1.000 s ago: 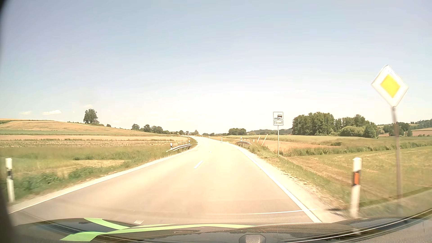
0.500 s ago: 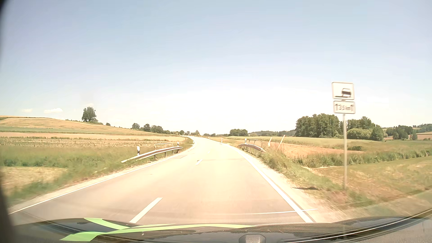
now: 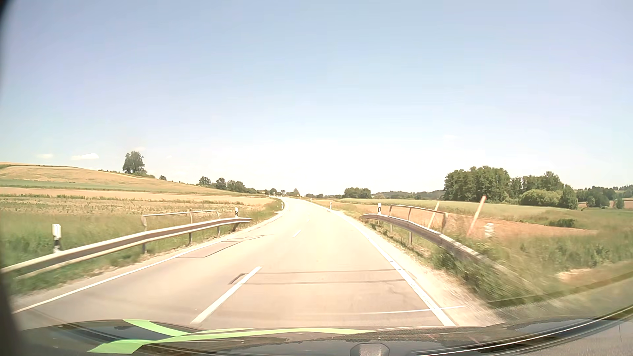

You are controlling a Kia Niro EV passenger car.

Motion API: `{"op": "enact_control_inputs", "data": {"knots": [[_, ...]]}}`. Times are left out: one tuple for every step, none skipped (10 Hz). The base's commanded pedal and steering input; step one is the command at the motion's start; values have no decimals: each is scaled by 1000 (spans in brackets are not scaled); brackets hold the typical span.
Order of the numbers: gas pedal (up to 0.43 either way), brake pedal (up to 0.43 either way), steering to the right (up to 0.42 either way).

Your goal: Follow the waypoints while adhering to traffic rules and regulations

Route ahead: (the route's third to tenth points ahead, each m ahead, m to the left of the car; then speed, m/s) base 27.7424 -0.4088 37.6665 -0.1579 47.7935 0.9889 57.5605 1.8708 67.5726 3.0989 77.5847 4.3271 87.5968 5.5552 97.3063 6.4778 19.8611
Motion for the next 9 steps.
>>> {"op": "enact_control_inputs", "data": {"knots": [[228, 0, -12], [260, 0, -12], [260, 0, -12], [268, 0, -12], [268, 0, -12], [268, 0, -12], [260, 0, -12], [248, 0, -12], [248, 0, -12]]}}
